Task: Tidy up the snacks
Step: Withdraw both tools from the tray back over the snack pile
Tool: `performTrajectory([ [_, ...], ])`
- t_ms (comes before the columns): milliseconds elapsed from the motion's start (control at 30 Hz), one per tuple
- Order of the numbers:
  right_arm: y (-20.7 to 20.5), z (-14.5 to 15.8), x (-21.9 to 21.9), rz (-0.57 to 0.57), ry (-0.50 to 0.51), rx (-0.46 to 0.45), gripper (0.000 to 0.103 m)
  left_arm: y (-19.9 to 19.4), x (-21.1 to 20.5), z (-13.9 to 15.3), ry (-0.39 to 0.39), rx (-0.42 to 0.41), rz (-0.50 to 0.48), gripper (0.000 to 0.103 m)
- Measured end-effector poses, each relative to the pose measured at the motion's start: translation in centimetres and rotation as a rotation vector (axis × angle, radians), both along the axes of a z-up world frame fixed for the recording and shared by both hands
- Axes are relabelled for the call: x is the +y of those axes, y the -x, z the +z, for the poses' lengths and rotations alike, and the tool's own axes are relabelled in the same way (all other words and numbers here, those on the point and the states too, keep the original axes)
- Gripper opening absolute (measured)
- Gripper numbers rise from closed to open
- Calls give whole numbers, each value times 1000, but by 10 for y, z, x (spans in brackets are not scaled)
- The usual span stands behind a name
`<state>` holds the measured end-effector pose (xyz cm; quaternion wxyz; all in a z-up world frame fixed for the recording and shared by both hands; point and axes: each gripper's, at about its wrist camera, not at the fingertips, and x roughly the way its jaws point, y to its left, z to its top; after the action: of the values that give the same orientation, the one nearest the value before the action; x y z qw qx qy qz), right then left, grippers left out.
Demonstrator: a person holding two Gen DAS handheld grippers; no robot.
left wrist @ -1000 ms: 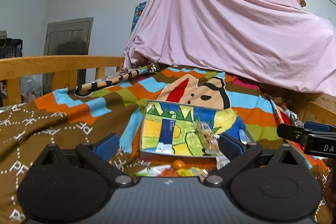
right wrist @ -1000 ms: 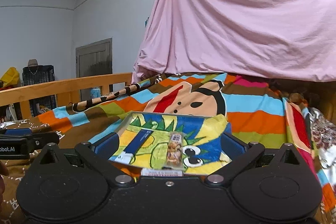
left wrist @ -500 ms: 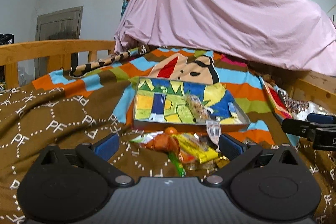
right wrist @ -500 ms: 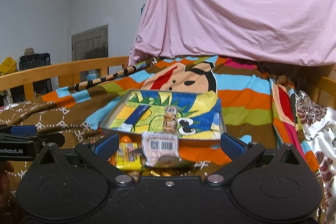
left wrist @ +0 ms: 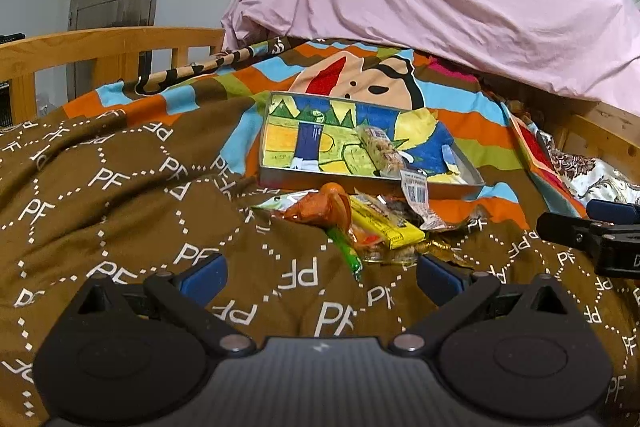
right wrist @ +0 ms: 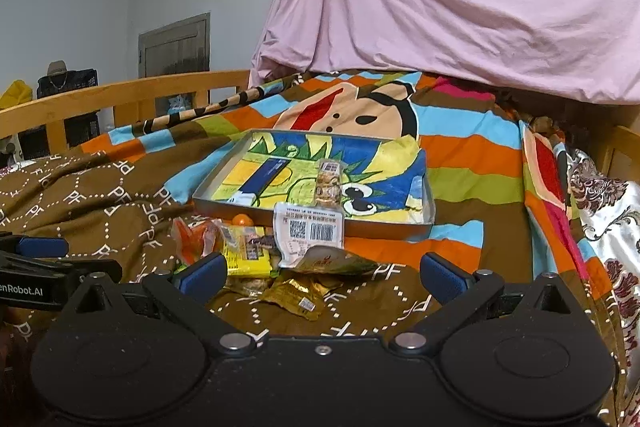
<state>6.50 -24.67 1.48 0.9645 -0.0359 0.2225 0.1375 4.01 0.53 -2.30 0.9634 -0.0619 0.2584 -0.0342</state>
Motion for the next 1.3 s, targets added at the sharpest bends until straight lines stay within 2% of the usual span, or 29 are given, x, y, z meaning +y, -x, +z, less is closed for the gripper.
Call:
performTrajectory([
  [833, -19, -32, 2, 20, -13, 134, 102, -20, 1, -10, -29, 73, -28, 103],
  [1300, -51, -62, 5, -3, 18, 188, 102, -61, -16, -14, -19, 65, -210, 102],
])
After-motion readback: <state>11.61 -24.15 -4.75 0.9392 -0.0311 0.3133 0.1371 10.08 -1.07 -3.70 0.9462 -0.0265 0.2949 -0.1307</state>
